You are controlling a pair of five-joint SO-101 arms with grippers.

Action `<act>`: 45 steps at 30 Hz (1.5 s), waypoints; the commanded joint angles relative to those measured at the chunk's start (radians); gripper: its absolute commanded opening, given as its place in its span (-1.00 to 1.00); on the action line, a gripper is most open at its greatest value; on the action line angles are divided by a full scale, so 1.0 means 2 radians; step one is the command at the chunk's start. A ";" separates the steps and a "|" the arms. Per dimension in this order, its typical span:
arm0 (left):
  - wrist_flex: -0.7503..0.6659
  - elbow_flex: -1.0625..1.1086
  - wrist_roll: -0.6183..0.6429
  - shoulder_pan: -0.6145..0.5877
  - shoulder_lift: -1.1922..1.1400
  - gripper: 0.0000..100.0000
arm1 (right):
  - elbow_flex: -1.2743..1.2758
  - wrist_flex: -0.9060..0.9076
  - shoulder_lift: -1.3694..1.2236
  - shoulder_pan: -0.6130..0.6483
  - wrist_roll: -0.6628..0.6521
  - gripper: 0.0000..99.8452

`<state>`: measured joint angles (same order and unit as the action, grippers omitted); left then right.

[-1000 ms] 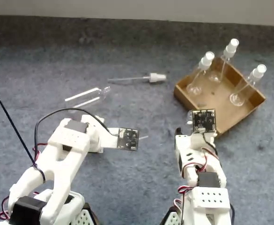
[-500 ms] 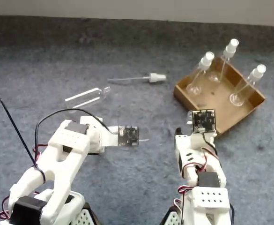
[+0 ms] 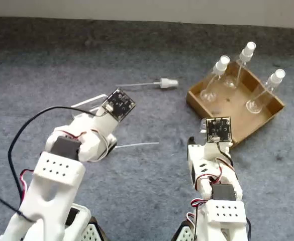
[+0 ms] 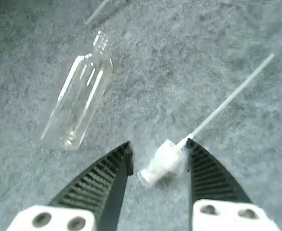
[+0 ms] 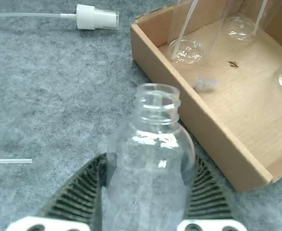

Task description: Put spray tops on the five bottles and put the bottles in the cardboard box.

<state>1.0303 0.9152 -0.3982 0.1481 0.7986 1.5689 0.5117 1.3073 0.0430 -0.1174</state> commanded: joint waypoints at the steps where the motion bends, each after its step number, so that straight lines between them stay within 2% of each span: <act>1: 0.090 -0.032 0.007 -0.005 0.068 -0.71 | -0.003 -0.015 0.007 -0.003 -0.001 -0.84; 9: 0.117 -0.029 0.008 -0.007 0.142 -0.71 | -0.003 -0.015 0.007 -0.003 -0.001 -0.84; 13: 0.195 -0.030 0.010 -0.003 0.158 -0.71 | -0.003 -0.015 0.007 -0.003 -0.001 -0.84; 17: 0.234 -0.031 0.089 -0.005 0.158 -0.71 | -0.003 -0.015 0.007 -0.003 -0.001 -0.84; 27: 0.230 -0.031 0.327 -0.004 0.156 -0.71 | -0.002 -0.015 0.007 -0.003 -0.001 -0.84; 30: 0.229 -0.031 0.374 -0.005 0.156 -0.71 | 0.007 -0.015 0.007 -0.003 -0.002 -0.84; 41: 0.204 -0.036 0.388 -0.012 0.156 -0.71 | 0.010 -0.015 0.007 -0.003 -0.002 -0.84; 45: 0.206 -0.070 0.388 -0.025 0.155 -0.71 | 0.010 -0.015 0.007 -0.003 -0.002 -0.84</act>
<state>1.4584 0.8846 0.3659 0.1266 1.1009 1.5888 0.5010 1.3119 0.0430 -0.1174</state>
